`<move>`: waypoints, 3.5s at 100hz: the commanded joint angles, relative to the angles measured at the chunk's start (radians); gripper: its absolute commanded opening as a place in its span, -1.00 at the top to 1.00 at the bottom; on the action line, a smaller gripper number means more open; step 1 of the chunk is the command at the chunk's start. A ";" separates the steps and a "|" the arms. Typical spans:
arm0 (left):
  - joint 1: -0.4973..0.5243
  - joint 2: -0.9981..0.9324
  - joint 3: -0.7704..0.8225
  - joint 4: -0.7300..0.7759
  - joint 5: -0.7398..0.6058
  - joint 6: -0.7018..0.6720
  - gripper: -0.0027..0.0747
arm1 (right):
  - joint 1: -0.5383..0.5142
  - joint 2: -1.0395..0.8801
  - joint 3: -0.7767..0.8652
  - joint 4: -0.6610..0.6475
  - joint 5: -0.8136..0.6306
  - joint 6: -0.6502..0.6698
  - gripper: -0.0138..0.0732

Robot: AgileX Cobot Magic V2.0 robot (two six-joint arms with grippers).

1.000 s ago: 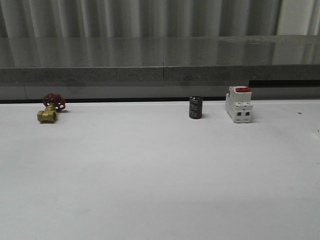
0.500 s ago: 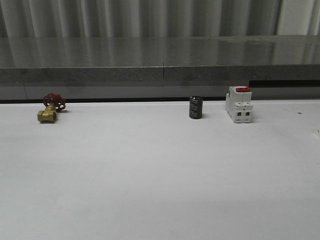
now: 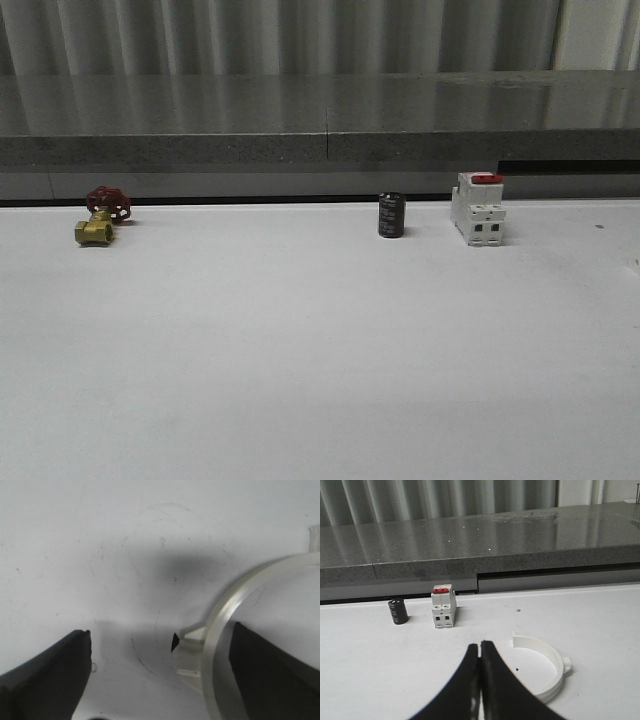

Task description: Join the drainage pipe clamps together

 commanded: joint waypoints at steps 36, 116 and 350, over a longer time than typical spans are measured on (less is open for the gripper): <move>-0.003 -0.010 -0.026 0.001 -0.040 -0.002 -0.48 | -0.005 -0.020 -0.017 -0.008 -0.088 0.001 0.84; -0.046 -0.093 -0.026 -0.097 0.028 -0.002 0.99 | -0.005 -0.020 -0.017 -0.008 -0.088 0.001 0.84; -0.829 0.034 -0.145 0.195 0.141 -0.791 -0.48 | -0.005 -0.020 -0.017 -0.008 -0.088 0.001 0.84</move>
